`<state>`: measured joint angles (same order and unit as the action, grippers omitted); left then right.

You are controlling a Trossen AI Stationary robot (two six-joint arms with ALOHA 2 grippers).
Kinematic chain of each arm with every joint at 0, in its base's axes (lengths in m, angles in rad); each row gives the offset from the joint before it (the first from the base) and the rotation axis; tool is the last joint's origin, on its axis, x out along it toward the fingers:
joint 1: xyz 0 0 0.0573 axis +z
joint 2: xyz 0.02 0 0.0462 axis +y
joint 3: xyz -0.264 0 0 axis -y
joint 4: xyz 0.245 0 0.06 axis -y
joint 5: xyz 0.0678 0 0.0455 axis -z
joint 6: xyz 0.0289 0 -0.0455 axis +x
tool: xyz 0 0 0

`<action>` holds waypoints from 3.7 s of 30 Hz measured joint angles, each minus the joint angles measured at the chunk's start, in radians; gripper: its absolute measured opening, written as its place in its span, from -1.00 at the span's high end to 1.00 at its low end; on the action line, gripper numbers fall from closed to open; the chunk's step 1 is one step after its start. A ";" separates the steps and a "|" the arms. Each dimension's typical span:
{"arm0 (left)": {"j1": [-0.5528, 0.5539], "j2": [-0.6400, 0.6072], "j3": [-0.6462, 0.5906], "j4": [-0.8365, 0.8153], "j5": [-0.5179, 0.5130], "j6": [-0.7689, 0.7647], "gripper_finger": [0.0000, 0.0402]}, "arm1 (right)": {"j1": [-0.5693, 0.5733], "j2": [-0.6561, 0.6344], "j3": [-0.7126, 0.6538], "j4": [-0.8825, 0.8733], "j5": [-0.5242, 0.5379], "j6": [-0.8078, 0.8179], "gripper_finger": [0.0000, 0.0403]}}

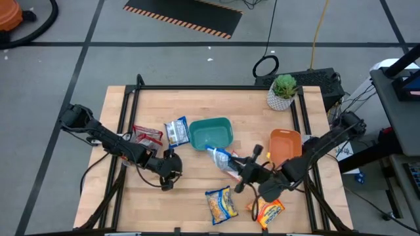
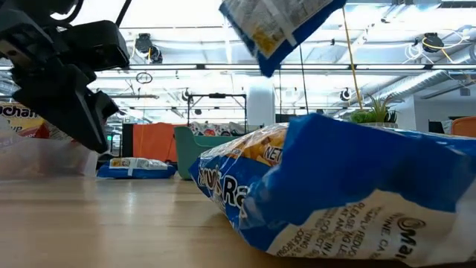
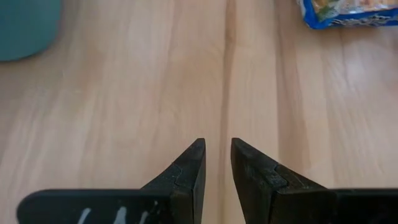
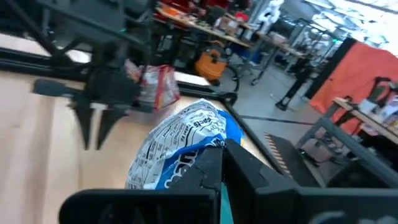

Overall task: Sort Maruchan noodles
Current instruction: Put the middle blue noodle pack into the orange bin

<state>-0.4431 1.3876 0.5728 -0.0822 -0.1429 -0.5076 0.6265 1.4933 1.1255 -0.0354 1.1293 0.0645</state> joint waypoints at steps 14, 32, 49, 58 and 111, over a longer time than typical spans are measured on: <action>-0.036 0.000 0.000 0.000 0.001 0.058 0.61 | 0.011 -0.173 0.000 -0.095 0.098 -0.006 1.00; 0.114 0.000 0.000 0.040 0.002 0.507 0.61 | -0.029 -0.387 -0.034 -0.453 0.127 0.189 1.00; 0.374 0.000 0.000 0.063 0.004 0.605 0.61 | -0.093 -0.441 -0.056 -0.851 0.119 0.704 1.00; 0.383 0.000 0.000 0.063 0.020 0.589 0.61 | -0.193 -0.443 -0.056 -1.200 -0.135 1.070 1.00; 0.331 0.000 0.000 -0.072 0.021 0.366 0.61 | -0.219 -0.437 -0.045 -1.536 -0.675 1.386 1.00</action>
<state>-0.1123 1.3876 0.5728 -0.1543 -0.1215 -0.1414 0.4076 1.0561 1.0802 -1.5715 0.4546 1.4501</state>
